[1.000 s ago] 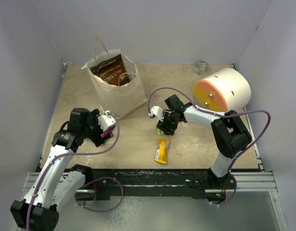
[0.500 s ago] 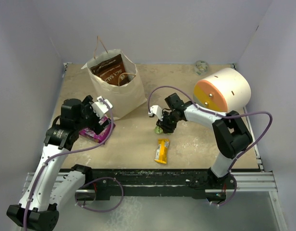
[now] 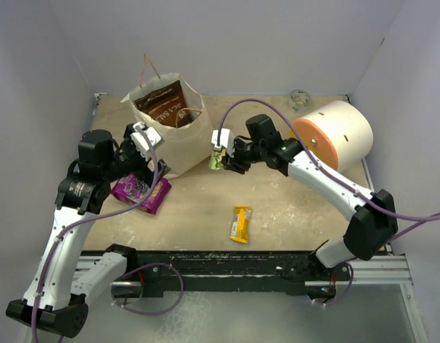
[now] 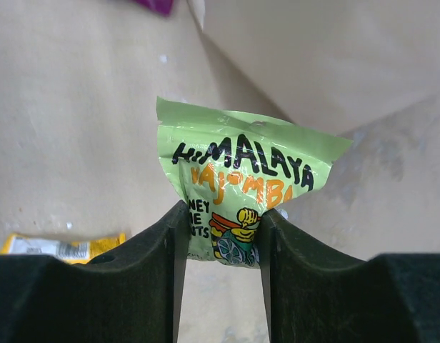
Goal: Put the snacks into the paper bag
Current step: Pick up the snack from the center of the board, then place the snack in the paper bag.
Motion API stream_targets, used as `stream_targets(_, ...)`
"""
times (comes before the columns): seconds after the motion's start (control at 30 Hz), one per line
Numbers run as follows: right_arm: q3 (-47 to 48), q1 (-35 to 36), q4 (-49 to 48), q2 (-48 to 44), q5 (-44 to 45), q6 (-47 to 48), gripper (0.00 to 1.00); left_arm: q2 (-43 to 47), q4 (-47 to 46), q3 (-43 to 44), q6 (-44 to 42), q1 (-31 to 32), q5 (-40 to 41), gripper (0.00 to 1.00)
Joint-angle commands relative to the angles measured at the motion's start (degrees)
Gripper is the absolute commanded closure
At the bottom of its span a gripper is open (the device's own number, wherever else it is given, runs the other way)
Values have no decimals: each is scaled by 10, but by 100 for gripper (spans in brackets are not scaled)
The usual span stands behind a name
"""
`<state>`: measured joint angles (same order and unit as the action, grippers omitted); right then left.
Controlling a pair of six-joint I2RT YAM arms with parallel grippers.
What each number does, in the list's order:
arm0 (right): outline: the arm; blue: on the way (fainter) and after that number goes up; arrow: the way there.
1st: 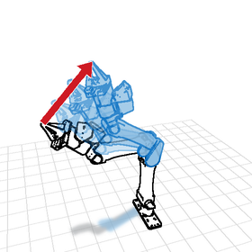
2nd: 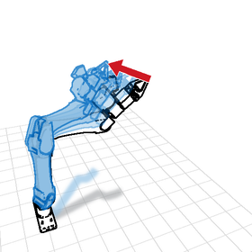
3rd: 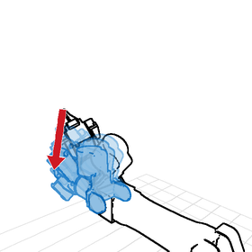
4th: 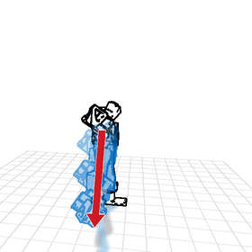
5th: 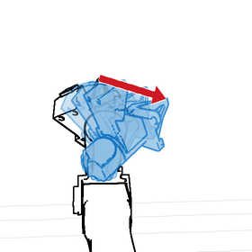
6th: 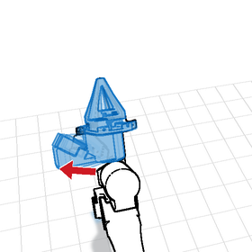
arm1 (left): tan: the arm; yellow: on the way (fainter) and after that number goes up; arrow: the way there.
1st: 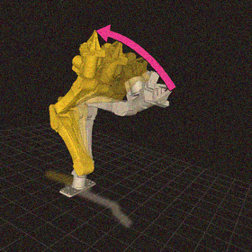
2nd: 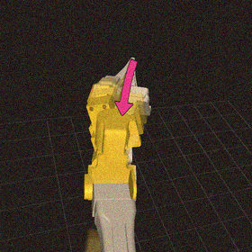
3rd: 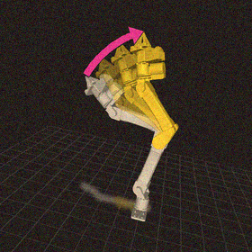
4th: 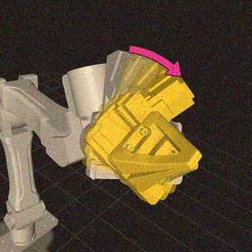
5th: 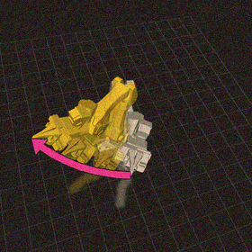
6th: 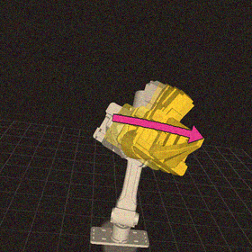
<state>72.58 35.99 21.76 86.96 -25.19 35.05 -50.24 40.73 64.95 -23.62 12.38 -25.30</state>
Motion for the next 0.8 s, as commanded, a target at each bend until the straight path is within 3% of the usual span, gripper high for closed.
stream_targets(0.0,49,54,-40,-39,10,-23,56,-11,-42,44,87,-3,-102,0)
stream_targets(0.33,130,135,-66,-29,55,-53,55,-68,-108,40,378,-5,-185,15)
stream_targets(0.5,153,150,-72,-18,67,-60,55,-72,-155,4,468,-28,-230,25)
stream_targets(0.6,161,155,-71,-14,70,-65,55,-70,-197,-29,523,-42,-270,36)
stream_targets(0.77,160,158,-79,-14,81,-70,55,-68,-212,-44,539,-45,-284,53)
